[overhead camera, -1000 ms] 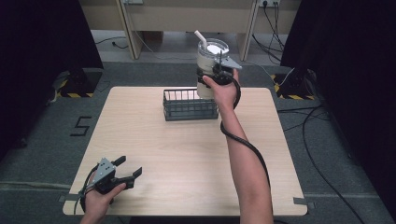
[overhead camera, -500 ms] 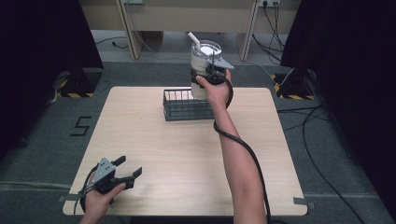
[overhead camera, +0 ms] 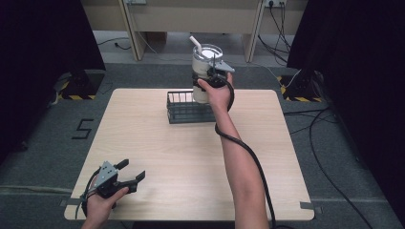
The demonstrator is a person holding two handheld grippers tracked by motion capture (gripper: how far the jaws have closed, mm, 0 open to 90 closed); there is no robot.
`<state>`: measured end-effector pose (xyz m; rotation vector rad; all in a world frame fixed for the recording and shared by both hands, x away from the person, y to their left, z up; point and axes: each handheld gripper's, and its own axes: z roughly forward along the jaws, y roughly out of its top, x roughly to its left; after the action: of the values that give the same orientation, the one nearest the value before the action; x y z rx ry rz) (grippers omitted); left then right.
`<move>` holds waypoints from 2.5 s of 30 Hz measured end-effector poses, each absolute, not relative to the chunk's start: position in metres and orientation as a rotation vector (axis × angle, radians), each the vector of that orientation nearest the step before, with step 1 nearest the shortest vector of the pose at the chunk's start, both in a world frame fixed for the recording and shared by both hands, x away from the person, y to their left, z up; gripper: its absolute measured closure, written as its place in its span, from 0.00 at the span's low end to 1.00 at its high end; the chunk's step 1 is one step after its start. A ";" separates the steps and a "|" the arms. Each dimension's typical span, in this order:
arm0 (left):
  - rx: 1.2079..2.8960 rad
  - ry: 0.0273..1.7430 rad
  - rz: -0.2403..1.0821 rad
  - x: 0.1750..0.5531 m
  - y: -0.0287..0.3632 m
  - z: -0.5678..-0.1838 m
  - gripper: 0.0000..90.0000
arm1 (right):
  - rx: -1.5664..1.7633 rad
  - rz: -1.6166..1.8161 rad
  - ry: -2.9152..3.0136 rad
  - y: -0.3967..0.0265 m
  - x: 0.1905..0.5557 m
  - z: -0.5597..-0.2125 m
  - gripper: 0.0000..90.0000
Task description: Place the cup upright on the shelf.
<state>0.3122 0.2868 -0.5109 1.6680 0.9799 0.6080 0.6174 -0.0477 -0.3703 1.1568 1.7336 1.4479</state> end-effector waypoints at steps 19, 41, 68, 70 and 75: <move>1.667 0.976 0.607 0.312 0.287 -0.511 0.17 | 1.168 1.438 1.760 -0.038 0.622 -0.384 0.11; 1.667 0.974 0.607 0.312 0.287 -0.511 0.17 | 1.188 1.424 1.768 -0.034 0.623 -0.398 0.11; 1.670 0.970 0.605 0.312 0.287 -0.510 0.17 | 1.192 1.385 1.774 -0.032 0.625 -0.417 0.10; 1.672 0.969 0.605 0.312 0.287 -0.510 0.17 | 1.185 1.383 1.776 -0.032 0.624 -0.418 0.10; 1.674 0.966 0.607 0.311 0.286 -0.510 0.17 | 1.168 1.383 1.774 -0.031 0.621 -0.420 0.10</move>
<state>0.3113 0.2859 -0.5098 1.6736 0.9655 0.6074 0.6206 -0.0314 -0.4201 1.1683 1.7735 1.3834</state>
